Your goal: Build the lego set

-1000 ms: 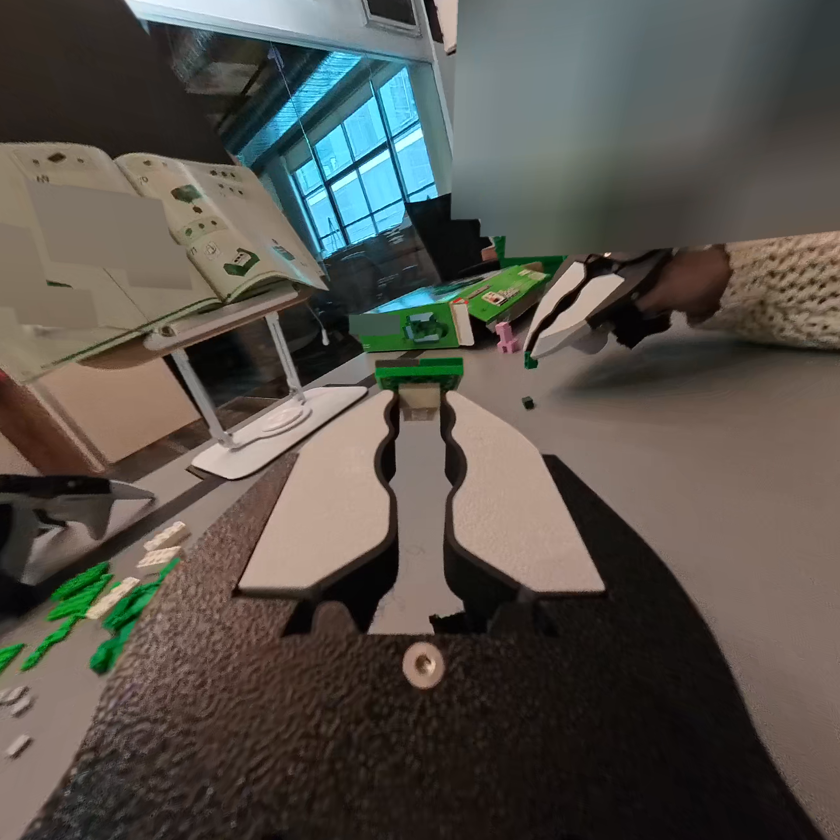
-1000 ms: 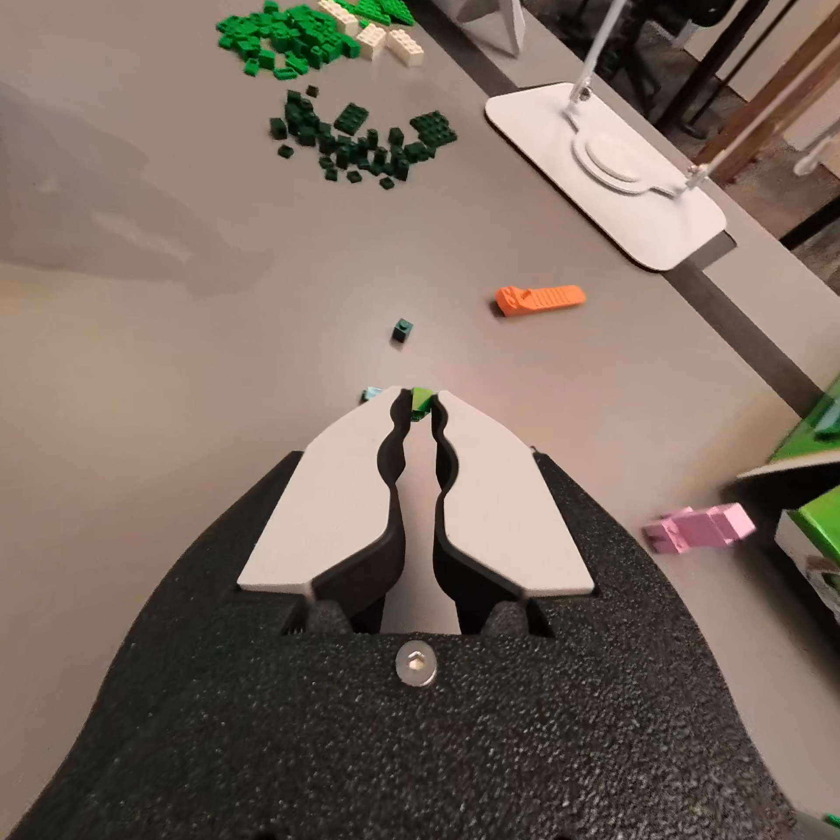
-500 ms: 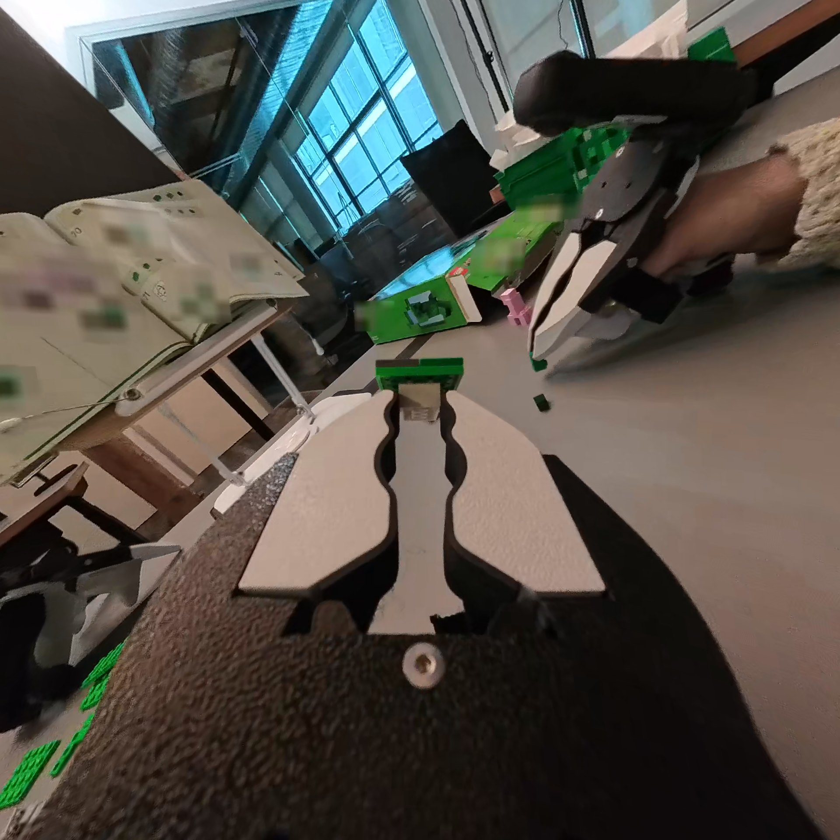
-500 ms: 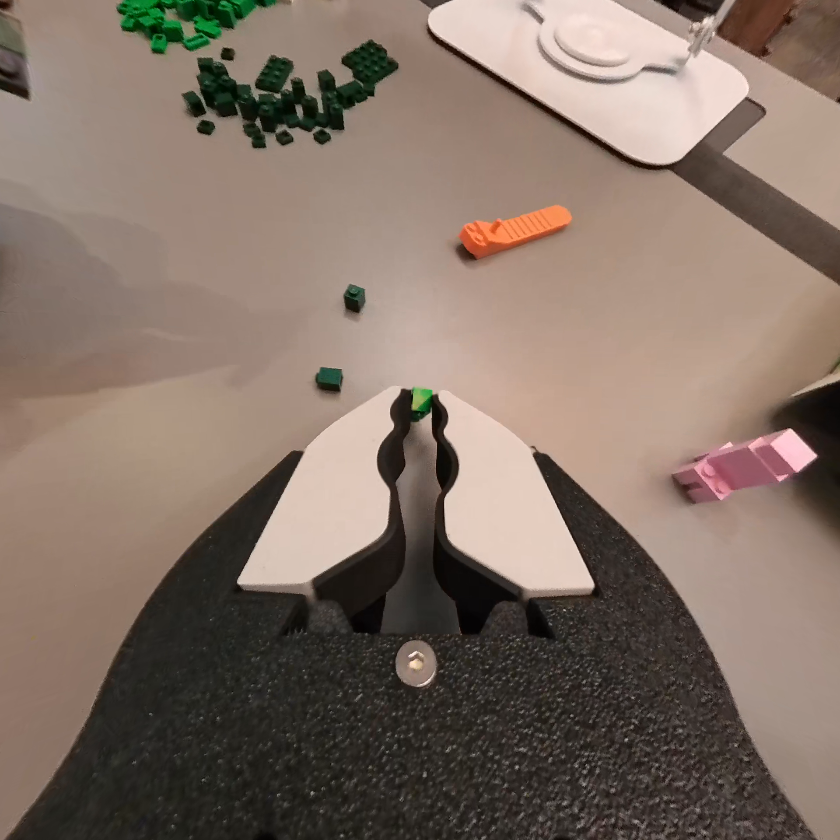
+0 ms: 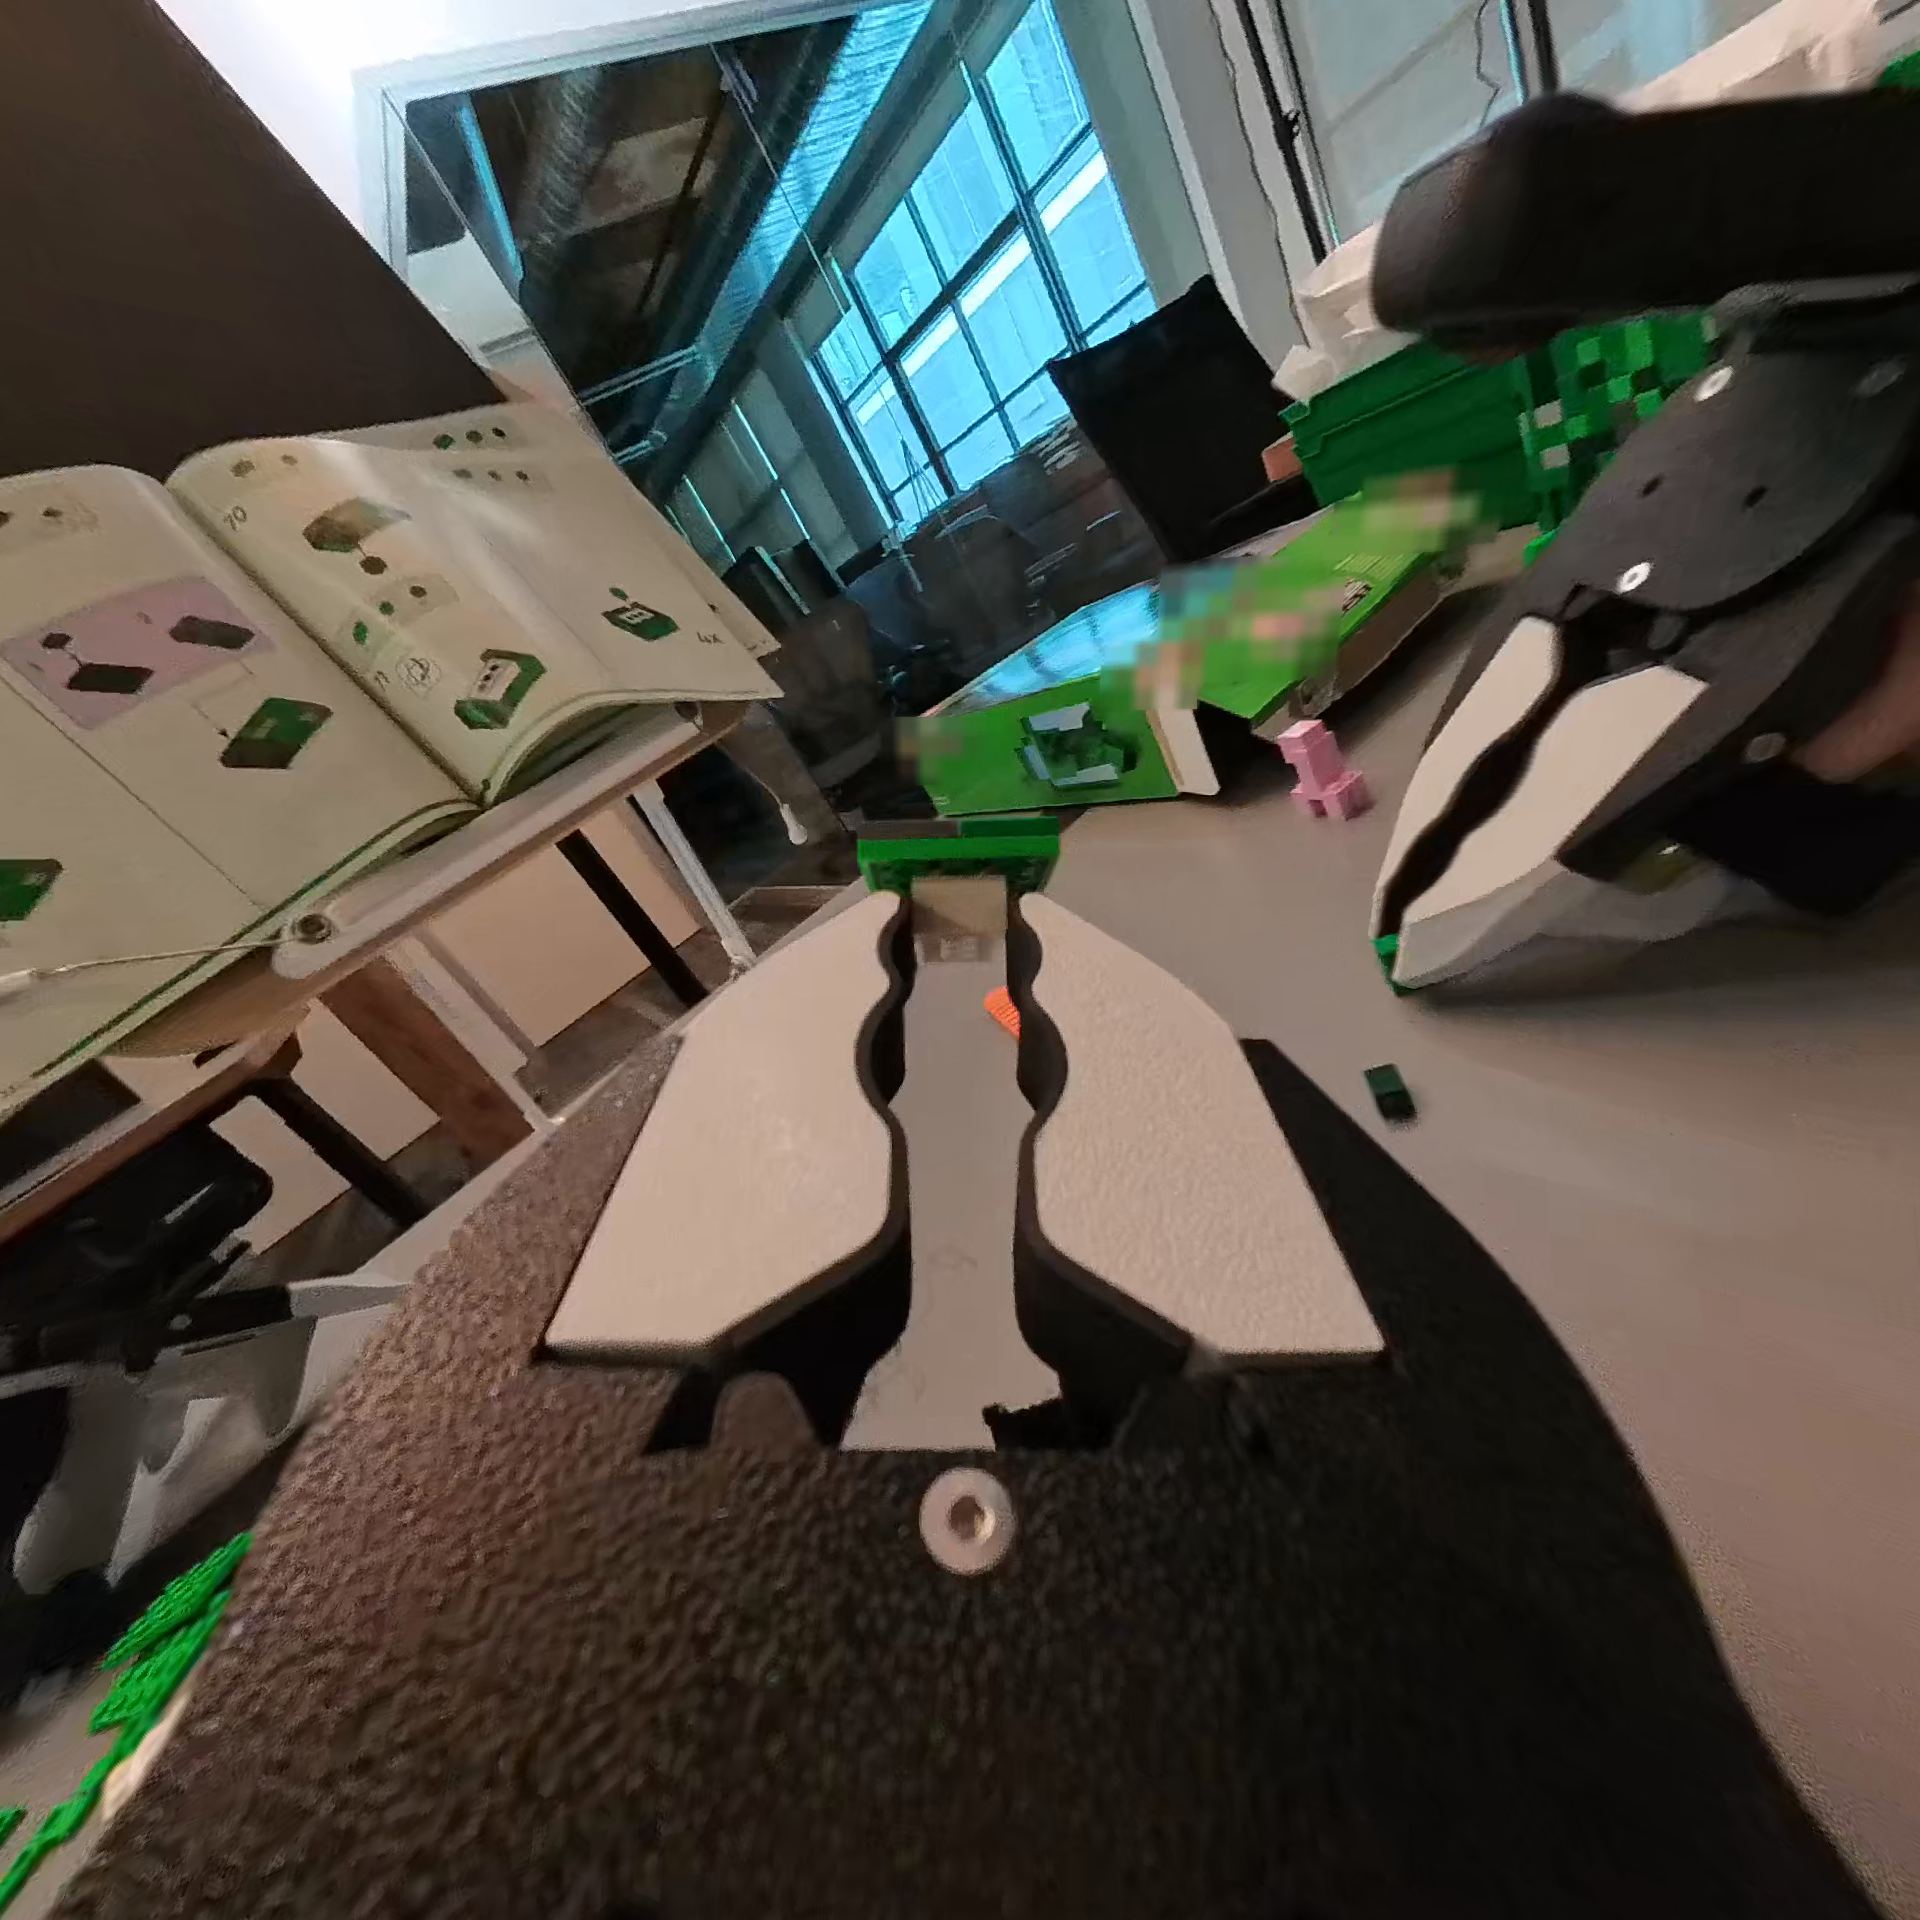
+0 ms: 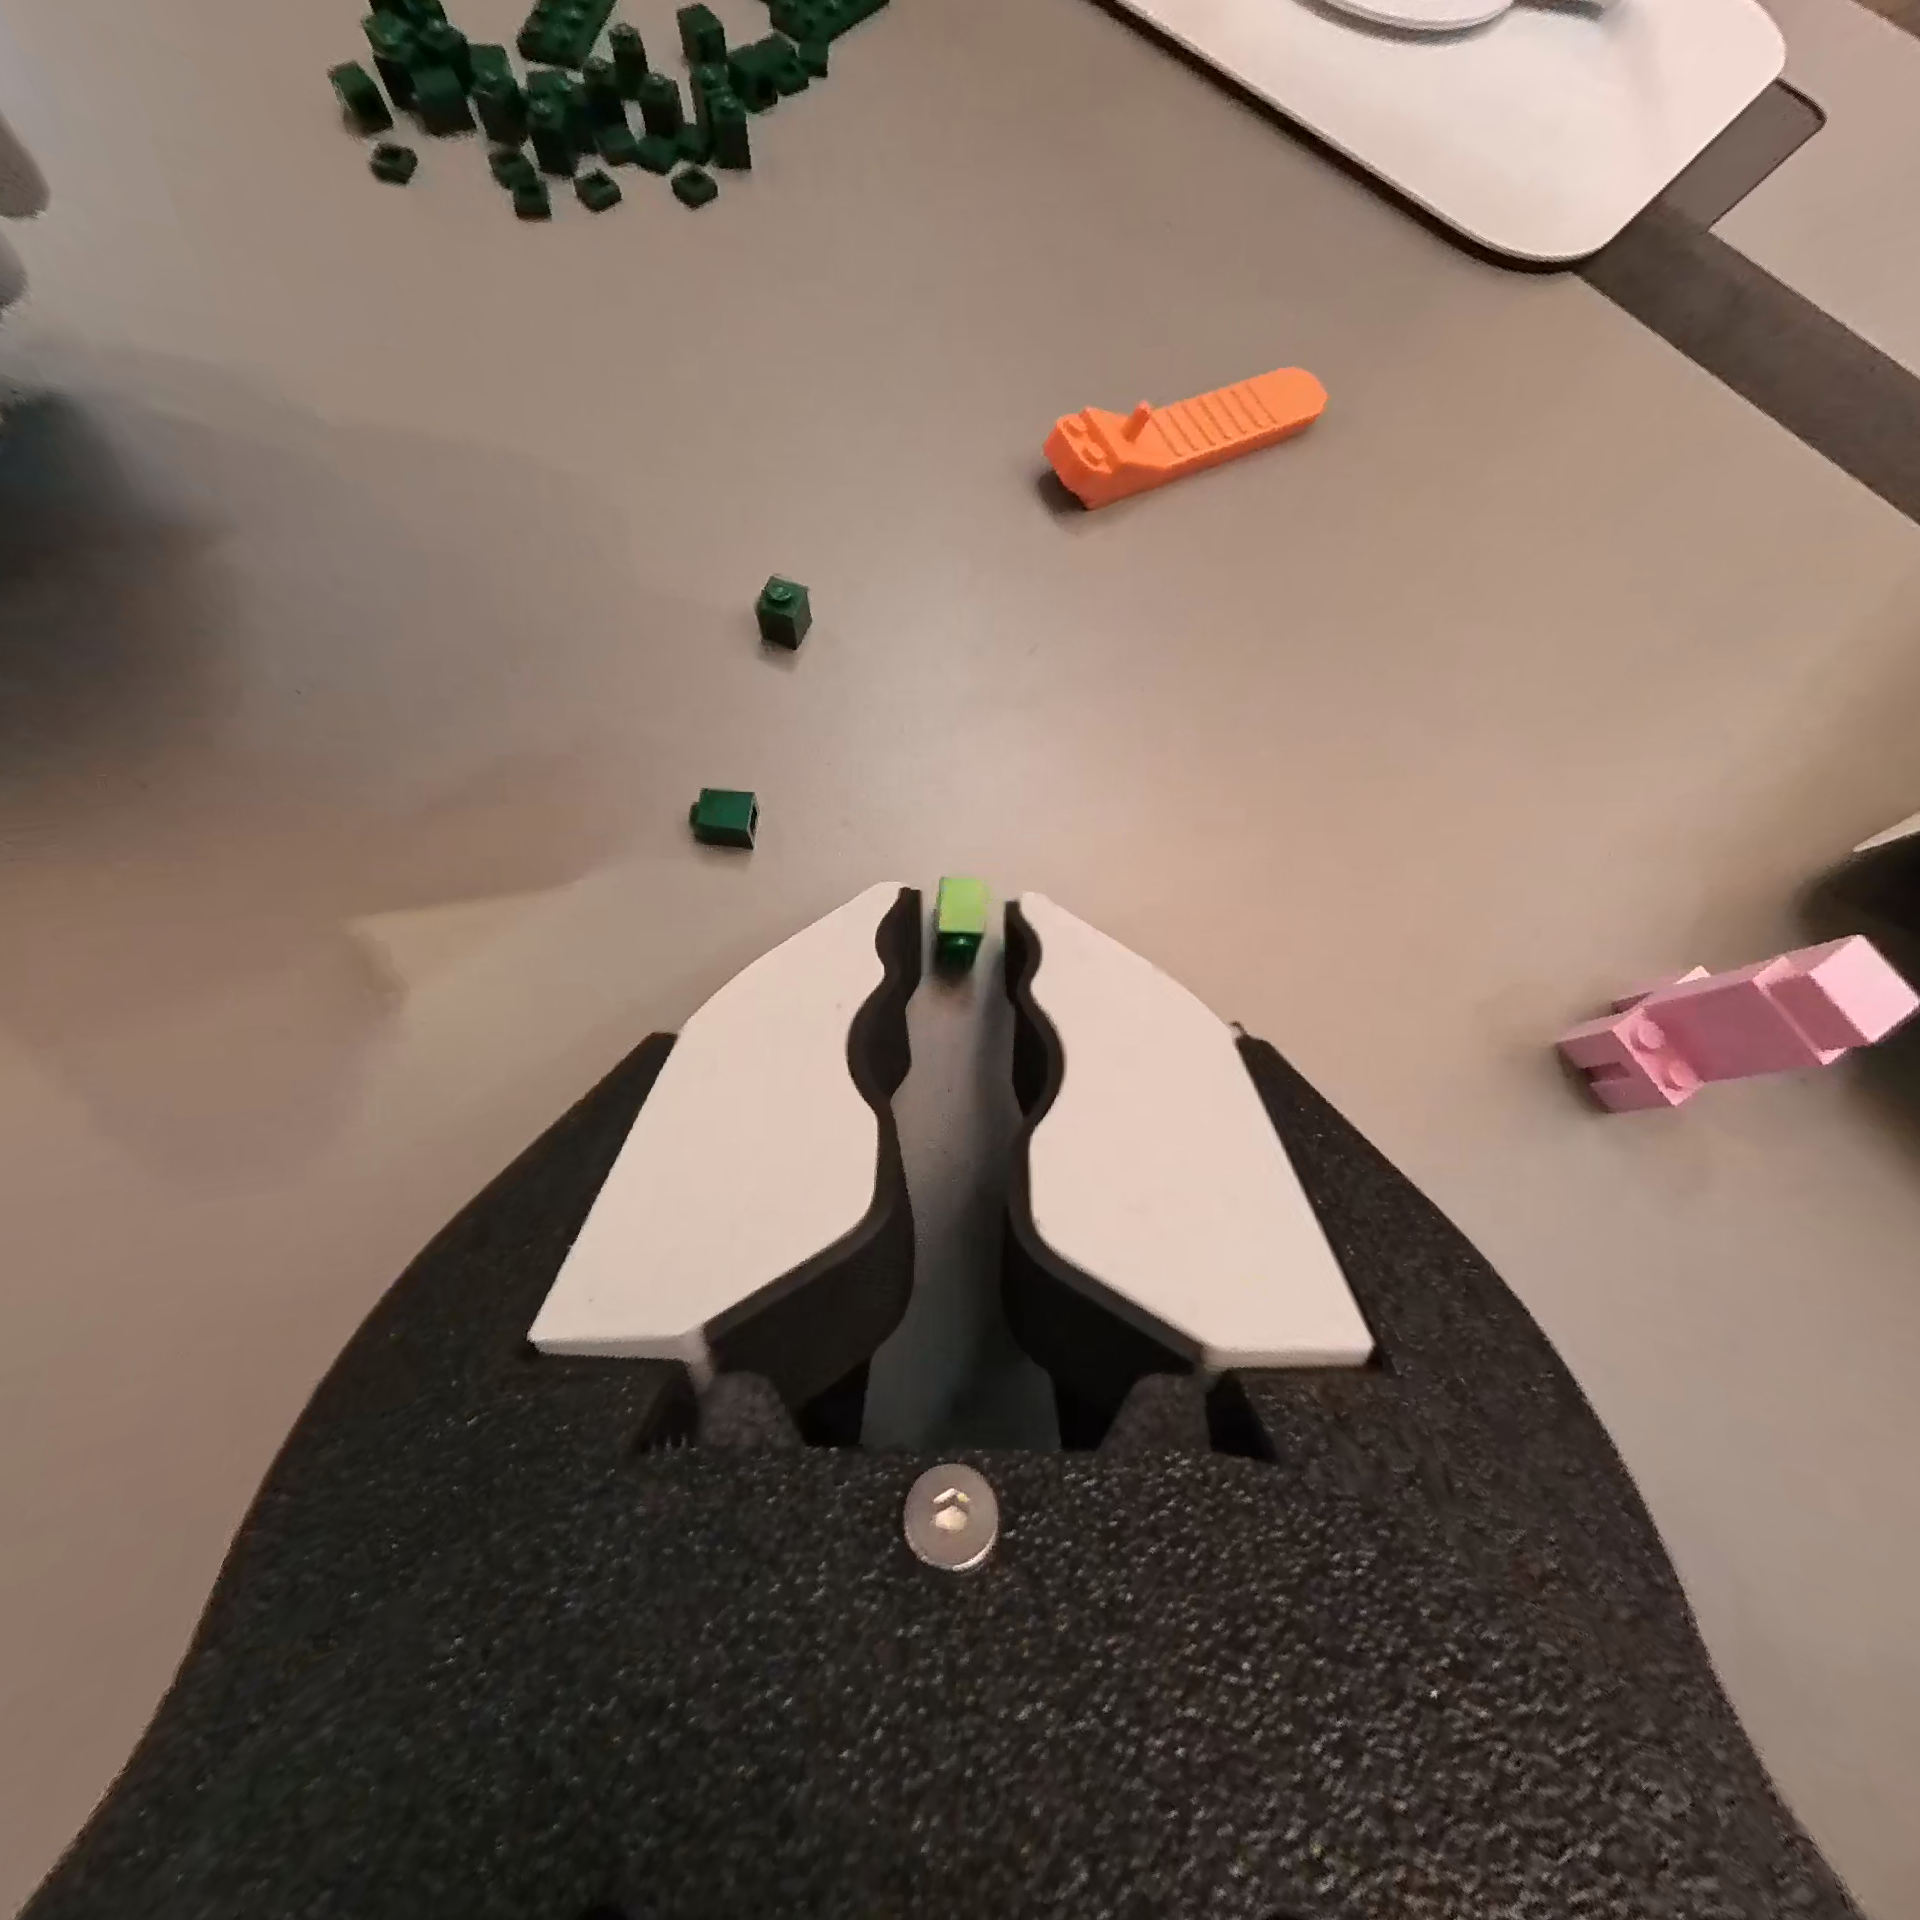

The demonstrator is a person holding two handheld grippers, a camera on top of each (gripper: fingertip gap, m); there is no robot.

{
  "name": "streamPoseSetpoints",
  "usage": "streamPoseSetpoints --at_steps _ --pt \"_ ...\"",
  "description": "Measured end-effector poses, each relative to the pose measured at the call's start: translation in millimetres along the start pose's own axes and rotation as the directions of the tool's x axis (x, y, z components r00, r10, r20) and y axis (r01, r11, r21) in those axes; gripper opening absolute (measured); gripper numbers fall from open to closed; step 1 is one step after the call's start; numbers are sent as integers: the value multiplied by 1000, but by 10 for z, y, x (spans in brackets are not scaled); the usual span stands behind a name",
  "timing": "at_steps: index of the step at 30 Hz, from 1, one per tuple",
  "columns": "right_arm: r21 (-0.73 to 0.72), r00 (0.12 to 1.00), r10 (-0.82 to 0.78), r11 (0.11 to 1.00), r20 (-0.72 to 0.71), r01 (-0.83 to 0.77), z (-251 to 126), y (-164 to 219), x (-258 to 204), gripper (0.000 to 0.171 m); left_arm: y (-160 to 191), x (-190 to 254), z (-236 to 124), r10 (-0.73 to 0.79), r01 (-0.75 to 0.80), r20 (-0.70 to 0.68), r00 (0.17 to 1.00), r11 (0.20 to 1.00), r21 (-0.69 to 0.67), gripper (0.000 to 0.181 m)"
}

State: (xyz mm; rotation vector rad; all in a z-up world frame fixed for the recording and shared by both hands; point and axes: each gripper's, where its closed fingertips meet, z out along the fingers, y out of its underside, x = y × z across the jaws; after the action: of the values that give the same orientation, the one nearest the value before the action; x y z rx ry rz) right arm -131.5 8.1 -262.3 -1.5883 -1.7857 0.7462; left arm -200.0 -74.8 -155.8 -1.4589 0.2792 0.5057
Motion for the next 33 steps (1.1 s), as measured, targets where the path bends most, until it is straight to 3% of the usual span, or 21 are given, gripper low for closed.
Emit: streamPoseSetpoints --at_steps 8,15,21,27,31,33 --pt "108 999 -14 994 -38 18 -126 -179 21 24 -43 -10 33 -73 76 -59 996 995 64 16" --pt "290 954 -80 942 -288 166 -384 -472 225 23 -103 190 46 -82 95 -161 984 992 77 16" --pt "398 954 -174 879 -243 262 -444 -636 -28 21 -115 281 42 -224 248 -261 939 967 64 16" --pt "369 863 -318 805 -391 464 -518 -670 -73 19 -123 313 40 -239 267 -285 928 962 63 16" --pt "286 767 -292 805 -571 519 -558 -609 194 17 -129 236 31 -299 329 -266 917 941 76 16" --pt "270 756 -271 818 -596 507 -566 -570 290 16 -119 198 27 -328 358 -260 908 931 78 16"
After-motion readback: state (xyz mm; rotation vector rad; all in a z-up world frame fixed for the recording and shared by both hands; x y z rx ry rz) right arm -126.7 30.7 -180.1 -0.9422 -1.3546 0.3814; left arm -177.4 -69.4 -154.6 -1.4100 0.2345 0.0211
